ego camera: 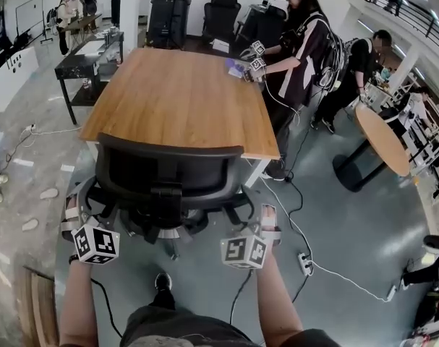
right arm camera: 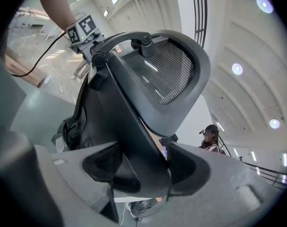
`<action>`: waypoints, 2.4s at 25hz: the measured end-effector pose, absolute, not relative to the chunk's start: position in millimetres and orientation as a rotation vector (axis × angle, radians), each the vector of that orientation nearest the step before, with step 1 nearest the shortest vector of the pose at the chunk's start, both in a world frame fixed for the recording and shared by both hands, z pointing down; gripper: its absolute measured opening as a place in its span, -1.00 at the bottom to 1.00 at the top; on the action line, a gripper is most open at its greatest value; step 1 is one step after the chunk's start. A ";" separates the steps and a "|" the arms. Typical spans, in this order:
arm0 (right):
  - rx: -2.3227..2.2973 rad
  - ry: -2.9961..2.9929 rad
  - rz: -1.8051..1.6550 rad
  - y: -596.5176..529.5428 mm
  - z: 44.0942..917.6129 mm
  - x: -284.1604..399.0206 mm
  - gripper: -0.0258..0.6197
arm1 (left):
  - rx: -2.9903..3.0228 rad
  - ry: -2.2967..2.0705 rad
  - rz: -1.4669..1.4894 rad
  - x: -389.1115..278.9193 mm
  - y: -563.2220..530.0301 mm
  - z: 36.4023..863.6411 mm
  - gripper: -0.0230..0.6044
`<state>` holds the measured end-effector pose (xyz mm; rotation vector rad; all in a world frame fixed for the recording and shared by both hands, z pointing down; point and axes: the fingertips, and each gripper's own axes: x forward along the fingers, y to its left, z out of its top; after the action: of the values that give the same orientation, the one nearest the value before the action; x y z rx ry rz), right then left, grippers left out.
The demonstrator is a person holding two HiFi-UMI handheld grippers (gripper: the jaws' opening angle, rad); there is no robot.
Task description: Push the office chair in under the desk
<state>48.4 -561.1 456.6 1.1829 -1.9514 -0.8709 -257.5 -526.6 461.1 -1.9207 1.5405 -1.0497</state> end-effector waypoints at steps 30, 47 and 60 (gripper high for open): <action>1.223 -1.876 -0.759 -713.5 437.3 30.1 -0.06 | -1.925 1.464 -1.006 -278.7 -693.7 438.4 0.16; 1.234 -1.865 -0.751 -741.5 445.0 36.5 -0.05 | -1.927 1.455 -0.999 -271.9 -714.4 447.0 0.15; 1.237 -1.881 -0.785 -747.8 452.0 36.7 -0.05 | -1.937 1.462 -1.022 -271.7 -721.6 456.6 0.15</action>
<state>36.7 -747.8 452.0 1.2371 -1.8807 -0.7851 -271.7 -721.6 456.6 -1.9372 1.4618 -1.0222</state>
